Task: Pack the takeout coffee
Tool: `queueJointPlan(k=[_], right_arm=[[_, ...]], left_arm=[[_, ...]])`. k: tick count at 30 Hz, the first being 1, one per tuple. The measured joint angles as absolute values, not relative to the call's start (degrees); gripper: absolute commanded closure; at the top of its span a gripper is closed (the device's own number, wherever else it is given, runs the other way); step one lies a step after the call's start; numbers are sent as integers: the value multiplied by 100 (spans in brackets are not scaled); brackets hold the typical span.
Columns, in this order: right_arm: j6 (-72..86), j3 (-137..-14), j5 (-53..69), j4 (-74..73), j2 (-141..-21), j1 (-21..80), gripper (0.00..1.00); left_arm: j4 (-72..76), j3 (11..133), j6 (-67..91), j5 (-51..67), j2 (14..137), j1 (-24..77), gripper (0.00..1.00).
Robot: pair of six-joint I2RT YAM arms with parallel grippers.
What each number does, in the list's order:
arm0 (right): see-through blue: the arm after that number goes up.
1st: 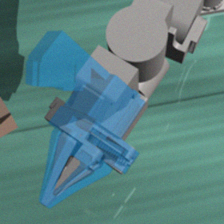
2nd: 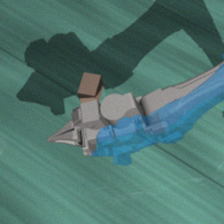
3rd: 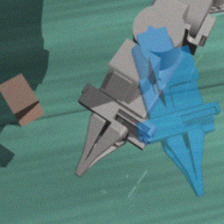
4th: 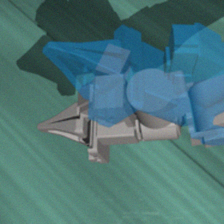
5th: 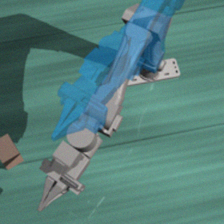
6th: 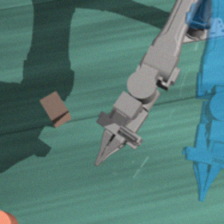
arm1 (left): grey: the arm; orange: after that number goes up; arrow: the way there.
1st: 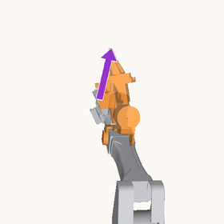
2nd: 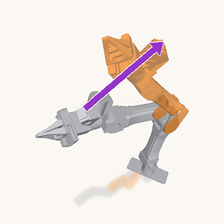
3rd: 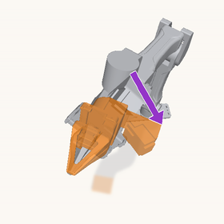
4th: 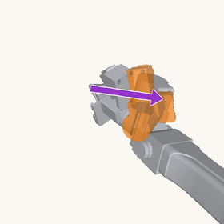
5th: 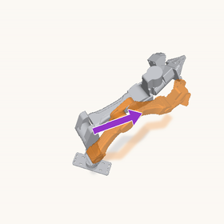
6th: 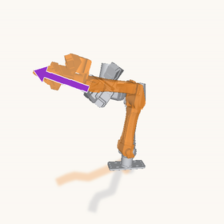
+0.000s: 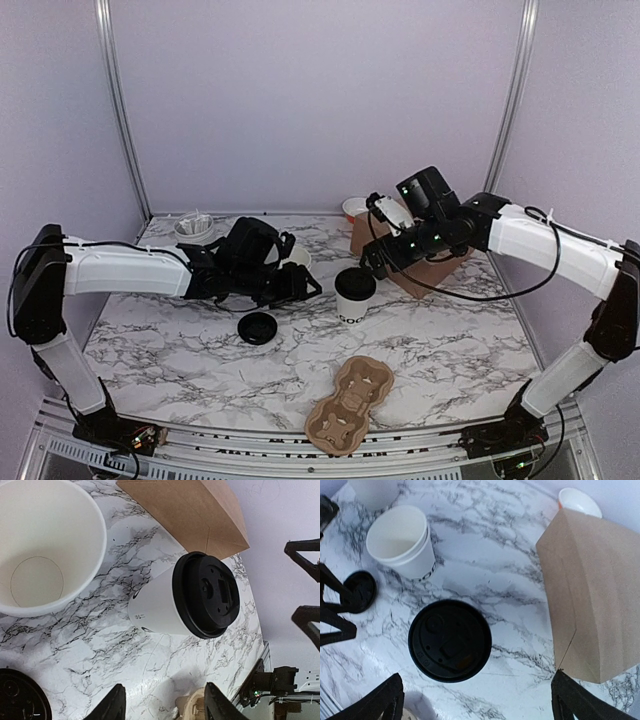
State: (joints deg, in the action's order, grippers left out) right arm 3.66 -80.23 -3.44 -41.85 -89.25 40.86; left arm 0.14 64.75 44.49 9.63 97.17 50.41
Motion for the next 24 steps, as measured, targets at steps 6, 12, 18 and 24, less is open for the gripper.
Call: queueJointPlan(k=[6,12,18,24], right_arm=[[834,-7170,-145,-2862,-8217,3730,5],[1190,-6987,471,-2178,-8329,3122,21],[1297,-6991,982,-1859,-8648,3094,34],[1361,-6952,1234,-1706,-8938,3094,40]], left_arm=[[14,6947,4766,548,10154,5205,48],[10,7397,5068,67,10578,5365,48],[-73,7769,5234,-183,10860,5448,50],[-163,7955,5304,-314,10984,5483,51]])
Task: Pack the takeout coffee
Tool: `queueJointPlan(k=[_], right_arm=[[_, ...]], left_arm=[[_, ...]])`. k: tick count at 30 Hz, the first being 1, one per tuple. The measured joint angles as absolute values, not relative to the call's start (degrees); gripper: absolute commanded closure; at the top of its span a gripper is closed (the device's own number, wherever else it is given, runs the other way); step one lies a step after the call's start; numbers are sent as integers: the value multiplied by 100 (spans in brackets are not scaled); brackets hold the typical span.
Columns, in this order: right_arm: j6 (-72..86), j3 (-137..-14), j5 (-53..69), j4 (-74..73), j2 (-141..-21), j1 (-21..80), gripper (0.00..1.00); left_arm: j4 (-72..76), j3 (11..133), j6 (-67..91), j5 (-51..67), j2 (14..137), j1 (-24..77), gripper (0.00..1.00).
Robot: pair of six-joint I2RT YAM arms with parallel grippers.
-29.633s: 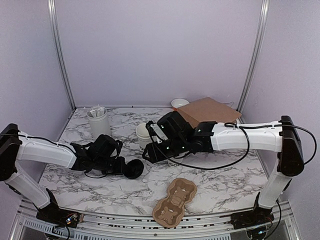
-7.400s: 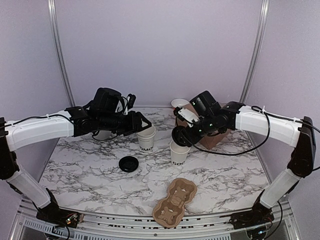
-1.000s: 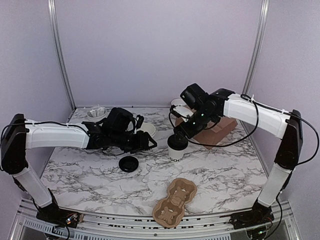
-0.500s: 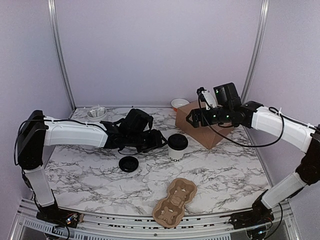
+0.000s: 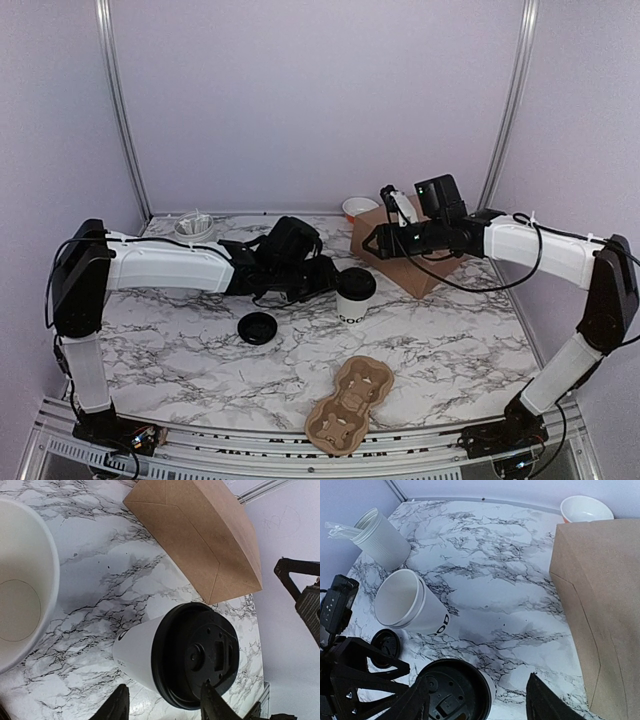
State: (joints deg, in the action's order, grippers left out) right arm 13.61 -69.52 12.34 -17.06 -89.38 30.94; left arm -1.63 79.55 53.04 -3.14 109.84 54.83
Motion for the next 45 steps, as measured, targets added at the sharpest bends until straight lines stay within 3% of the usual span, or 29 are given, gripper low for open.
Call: queueJointPlan(k=[11,29,45], right_arm=[[1404,-6676,1610,-1332,-9251,3094,53],[1590,-6241,1756,-1076,-9365,3094,67],[1929,-5927,1758,-609,-9277,3192,73]], left_arm=[[-172,7977,5343,-357,11109,5494,51],[-180,8176,5339,-351,11277,5513,51],[-169,8243,5339,-351,11356,5513,51]])
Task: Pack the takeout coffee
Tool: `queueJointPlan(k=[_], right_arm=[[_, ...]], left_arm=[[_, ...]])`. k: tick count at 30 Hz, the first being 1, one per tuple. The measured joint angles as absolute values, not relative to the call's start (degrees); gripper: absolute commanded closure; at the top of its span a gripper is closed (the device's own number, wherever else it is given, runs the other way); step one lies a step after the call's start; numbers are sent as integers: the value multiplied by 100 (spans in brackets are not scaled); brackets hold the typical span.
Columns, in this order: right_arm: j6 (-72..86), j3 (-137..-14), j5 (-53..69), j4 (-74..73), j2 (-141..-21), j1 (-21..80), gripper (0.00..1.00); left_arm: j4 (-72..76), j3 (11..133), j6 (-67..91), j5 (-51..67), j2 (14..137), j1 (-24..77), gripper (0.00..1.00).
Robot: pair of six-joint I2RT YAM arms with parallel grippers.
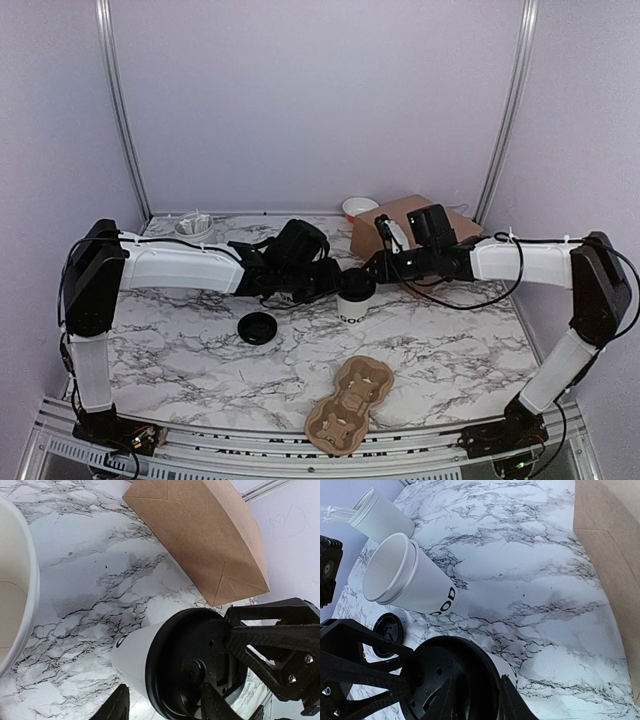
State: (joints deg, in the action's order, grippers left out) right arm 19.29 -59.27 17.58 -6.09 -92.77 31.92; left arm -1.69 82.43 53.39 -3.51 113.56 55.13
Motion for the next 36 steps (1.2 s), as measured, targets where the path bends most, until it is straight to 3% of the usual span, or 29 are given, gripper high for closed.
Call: queueJointPlan(k=[18,28,36], right_arm=[[2773,-5325,1531,-110,-8899,3868,75],[3089,-5216,1455,-309,-8733,4060,50],[3124,-5225,1444,-497,-8549,4064,43]], left_arm=[[-67,7616,5347,-307,10897,5516,51],[-56,7247,5336,-303,10602,5566,51],[-69,7234,5251,-377,10571,5618,51]])
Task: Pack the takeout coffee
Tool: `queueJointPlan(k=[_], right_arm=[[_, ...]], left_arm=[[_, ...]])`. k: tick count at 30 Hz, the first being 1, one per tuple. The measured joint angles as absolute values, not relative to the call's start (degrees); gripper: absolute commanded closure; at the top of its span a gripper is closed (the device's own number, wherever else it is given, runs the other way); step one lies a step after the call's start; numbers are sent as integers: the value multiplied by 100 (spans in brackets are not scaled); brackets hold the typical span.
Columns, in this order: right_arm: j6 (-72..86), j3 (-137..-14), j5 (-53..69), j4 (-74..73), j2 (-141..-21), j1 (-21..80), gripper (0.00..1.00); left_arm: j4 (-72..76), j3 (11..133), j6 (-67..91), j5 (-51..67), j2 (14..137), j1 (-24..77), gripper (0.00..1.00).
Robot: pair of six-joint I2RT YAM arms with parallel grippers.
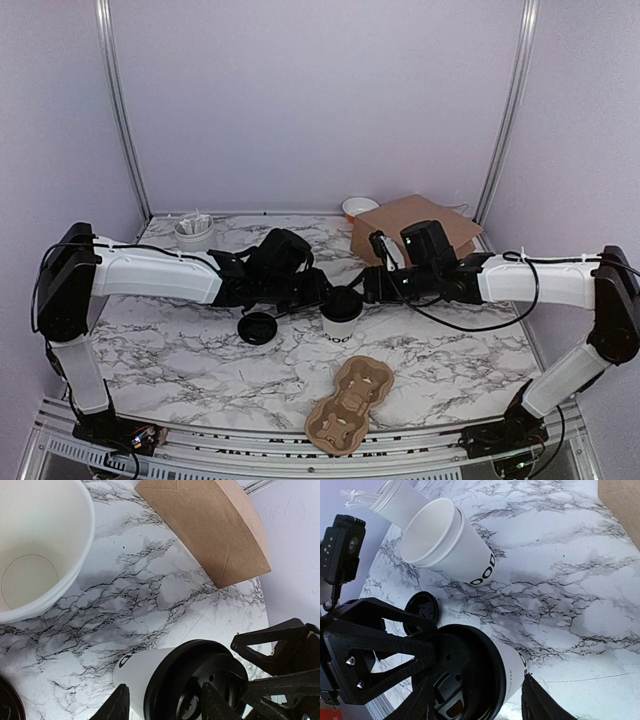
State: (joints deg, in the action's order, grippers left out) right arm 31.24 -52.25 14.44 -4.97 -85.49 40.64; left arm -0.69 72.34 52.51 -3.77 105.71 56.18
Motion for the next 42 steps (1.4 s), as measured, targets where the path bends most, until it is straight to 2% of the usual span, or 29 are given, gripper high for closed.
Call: queueJointPlan(k=[5,13,17,26,42], right_arm=[[3131,-5227,1382,-499,-8276,4066,47],[3218,-5039,1240,-489,-7996,3992,66],[3297,-4849,1253,-486,-7975,3957,72],[3387,-4772,1354,-390,-8084,3955,76],[3459,-4453,1533,16,-8195,3946,76]], left_arm=[[-78,7234,5162,-405,10569,5647,51],[-84,7238,5074,-403,10569,5675,51],[-110,7253,5050,-401,10569,5675,51],[-178,7293,5026,-401,10569,5682,51],[-183,7293,5015,-401,10571,5686,51]])
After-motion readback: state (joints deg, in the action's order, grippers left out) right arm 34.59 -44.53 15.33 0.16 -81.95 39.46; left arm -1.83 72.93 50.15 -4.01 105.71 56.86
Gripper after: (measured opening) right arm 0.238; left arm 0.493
